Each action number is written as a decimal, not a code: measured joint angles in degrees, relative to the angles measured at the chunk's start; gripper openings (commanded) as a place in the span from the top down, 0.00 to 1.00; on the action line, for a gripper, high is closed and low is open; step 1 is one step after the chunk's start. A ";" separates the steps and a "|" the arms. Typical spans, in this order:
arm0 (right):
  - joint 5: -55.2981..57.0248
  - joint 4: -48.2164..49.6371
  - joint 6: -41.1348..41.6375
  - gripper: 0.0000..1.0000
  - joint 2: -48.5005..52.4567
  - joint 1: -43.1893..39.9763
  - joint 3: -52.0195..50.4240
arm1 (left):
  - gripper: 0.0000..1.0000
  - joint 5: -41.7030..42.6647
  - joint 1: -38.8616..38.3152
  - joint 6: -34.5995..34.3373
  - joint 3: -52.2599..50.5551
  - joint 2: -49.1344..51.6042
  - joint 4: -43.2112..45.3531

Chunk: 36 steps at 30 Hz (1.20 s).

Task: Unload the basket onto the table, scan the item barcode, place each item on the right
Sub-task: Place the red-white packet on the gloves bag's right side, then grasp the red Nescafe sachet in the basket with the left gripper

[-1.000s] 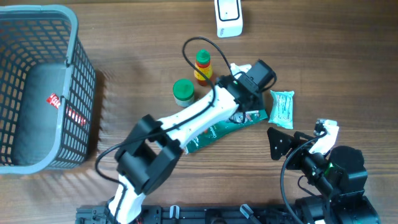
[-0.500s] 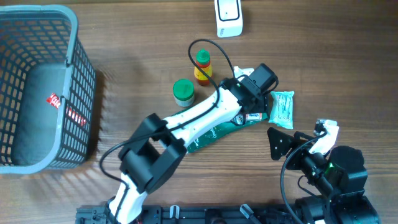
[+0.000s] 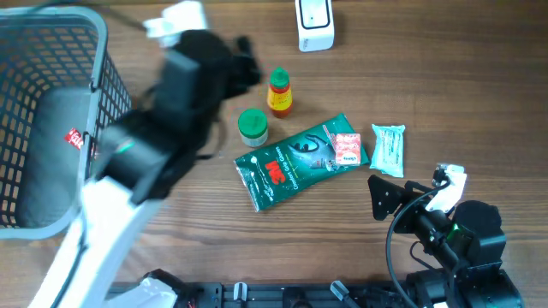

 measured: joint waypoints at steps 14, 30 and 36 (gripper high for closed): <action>0.00 0.02 0.00 0.00 0.00 0.00 0.00 | 0.12 2.32 51.49 0.42 0.13 2.45 -13.75; 0.00 0.00 0.00 0.00 0.00 0.00 0.00 | 0.15 20.22 60.74 0.28 -12.39 34.95 -12.46; 0.00 0.02 0.00 0.00 0.00 0.00 0.00 | 0.15 20.04 60.74 0.09 -20.85 34.03 -0.74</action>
